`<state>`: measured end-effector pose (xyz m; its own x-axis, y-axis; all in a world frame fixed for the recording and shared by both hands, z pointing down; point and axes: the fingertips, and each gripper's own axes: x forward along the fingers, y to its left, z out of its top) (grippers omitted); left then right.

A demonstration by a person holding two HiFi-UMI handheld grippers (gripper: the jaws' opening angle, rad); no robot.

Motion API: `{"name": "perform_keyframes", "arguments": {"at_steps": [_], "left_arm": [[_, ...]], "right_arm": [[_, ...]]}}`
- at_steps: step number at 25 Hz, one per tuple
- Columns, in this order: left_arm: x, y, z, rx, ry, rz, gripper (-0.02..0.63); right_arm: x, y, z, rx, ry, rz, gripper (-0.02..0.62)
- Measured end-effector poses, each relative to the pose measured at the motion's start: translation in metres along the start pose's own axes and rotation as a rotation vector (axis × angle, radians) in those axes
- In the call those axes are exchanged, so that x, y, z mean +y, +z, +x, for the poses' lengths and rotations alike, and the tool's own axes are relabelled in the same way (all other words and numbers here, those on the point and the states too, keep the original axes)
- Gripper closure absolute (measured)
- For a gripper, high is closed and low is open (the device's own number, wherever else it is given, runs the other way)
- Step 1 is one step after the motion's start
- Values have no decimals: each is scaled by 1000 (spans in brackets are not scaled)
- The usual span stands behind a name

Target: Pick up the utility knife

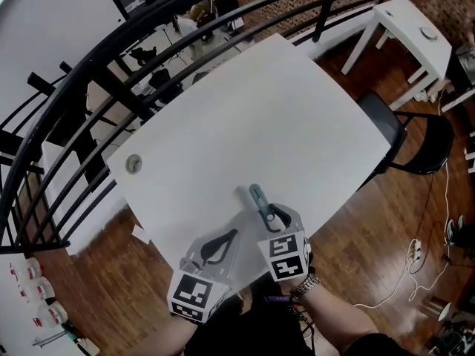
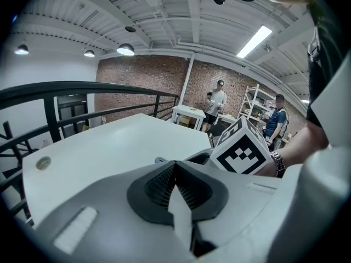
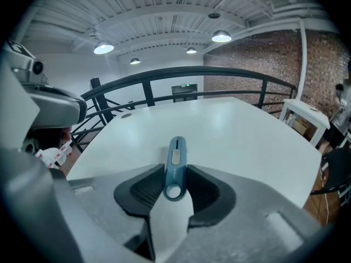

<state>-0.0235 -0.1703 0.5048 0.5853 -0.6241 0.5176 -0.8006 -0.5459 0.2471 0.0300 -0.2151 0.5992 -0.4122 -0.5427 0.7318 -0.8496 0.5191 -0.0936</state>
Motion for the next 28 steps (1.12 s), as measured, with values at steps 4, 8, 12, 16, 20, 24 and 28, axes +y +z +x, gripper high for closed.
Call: {"name": "perform_keyframes", "arguments": {"at_steps": [4,8,12,16,20,24,28], "left_arm": [[-9,4,-9,-18,-11,13,591],[-18,15,-17,-52,-23,34,591],[-26,25,-30,-91,-33,58,591],[-38,30,-45,-120,-48,80,591],[-46,30,-66,-153,-56,100,591],[-52,34,-87,-194,-66,124,591],[-55,36,-108,-236,-76,151,591]], "right_arm": [[3,7,-15,-29,-15,-3,476],[3,17,-34,-66,-35,-11,476],[8,26,-56,-108,-60,-22,477],[15,29,-81,-140,-85,-37,476],[31,29,-105,-177,-109,-54,477],[48,33,-131,-214,-135,-76,476],[67,36,-151,-254,-165,-97,477]]}}
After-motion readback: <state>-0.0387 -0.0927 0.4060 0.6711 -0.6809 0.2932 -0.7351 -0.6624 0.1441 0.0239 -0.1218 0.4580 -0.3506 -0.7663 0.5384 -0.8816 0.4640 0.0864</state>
